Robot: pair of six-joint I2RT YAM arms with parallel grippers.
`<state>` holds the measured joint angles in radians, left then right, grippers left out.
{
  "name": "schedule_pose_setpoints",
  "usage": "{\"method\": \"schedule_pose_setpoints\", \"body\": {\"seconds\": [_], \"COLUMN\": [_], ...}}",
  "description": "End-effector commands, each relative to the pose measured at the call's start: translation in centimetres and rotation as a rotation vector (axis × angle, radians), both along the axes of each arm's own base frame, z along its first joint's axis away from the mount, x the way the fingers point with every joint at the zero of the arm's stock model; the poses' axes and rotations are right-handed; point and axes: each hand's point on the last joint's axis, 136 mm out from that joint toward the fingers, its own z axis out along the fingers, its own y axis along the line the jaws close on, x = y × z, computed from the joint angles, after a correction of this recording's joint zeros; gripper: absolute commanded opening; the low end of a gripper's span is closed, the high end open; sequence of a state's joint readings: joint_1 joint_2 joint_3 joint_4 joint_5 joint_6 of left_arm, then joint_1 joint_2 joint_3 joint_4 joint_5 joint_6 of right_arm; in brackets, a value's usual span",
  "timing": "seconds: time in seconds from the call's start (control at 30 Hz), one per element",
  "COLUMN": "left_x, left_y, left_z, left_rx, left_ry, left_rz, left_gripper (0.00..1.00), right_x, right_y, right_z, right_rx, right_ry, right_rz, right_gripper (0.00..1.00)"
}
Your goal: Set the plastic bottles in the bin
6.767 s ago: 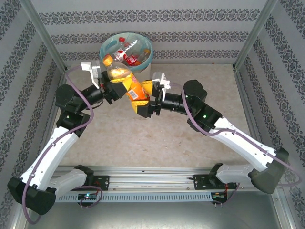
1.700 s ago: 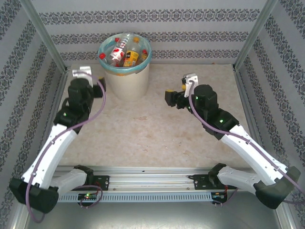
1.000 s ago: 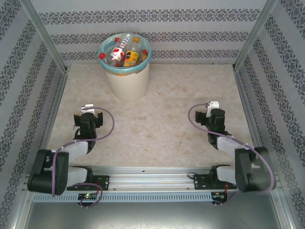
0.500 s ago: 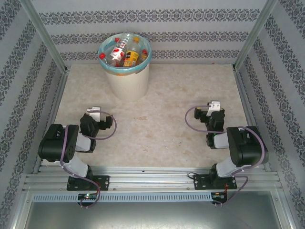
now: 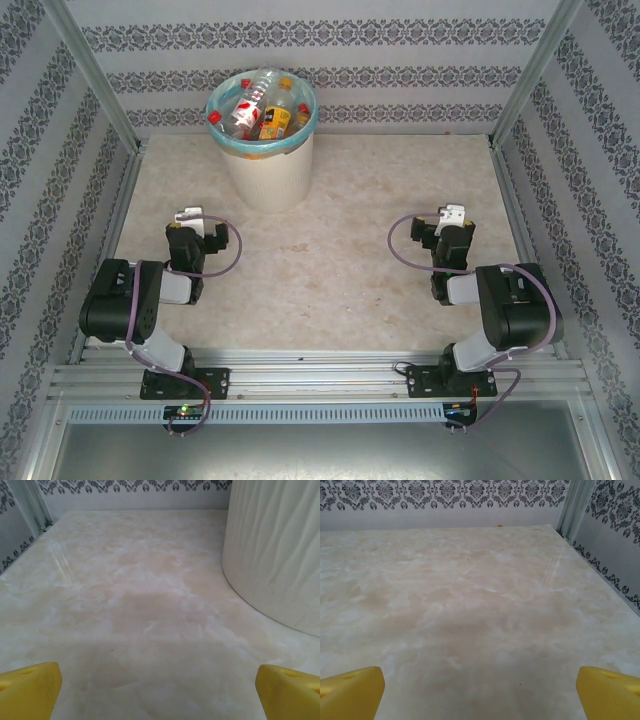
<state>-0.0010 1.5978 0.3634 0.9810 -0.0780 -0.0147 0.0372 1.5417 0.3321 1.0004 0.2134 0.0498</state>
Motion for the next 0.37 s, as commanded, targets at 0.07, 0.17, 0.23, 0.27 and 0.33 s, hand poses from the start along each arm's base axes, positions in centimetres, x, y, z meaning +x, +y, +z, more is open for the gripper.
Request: {"method": "schedule_pose_setpoints", "body": {"seconds": [0.07, 0.17, 0.23, 0.27, 0.33], "left_x": [0.39, 0.38, 0.36, 0.35, 0.28], "left_y": [-0.79, -0.78, -0.76, -0.75, -0.56], "left_z": [0.28, 0.26, 0.35, 0.36, 0.36], "left_rx": [0.001, 0.001, 0.001, 0.004, 0.004], "left_ry": [0.007, 0.008, 0.004, 0.003, 0.001], "left_rz": [-0.036, -0.035, -0.034, -0.034, -0.022], "left_gripper": [1.00, 1.00, 1.00, 1.00, 1.00], "right_x": [0.10, 0.10, 0.10, 0.10, 0.10], "right_y": [0.02, 0.02, 0.03, 0.01, 0.02], "right_z": [0.61, 0.61, 0.59, 0.60, 0.61], "right_rx": [0.006, 0.006, 0.007, 0.007, 0.007], "right_ry": [-0.019, -0.019, -0.019, -0.019, -0.019], "right_rz": [-0.013, -0.013, -0.013, -0.014, -0.014], "right_gripper": [0.98, 0.98, 0.98, 0.98, 0.98]}}
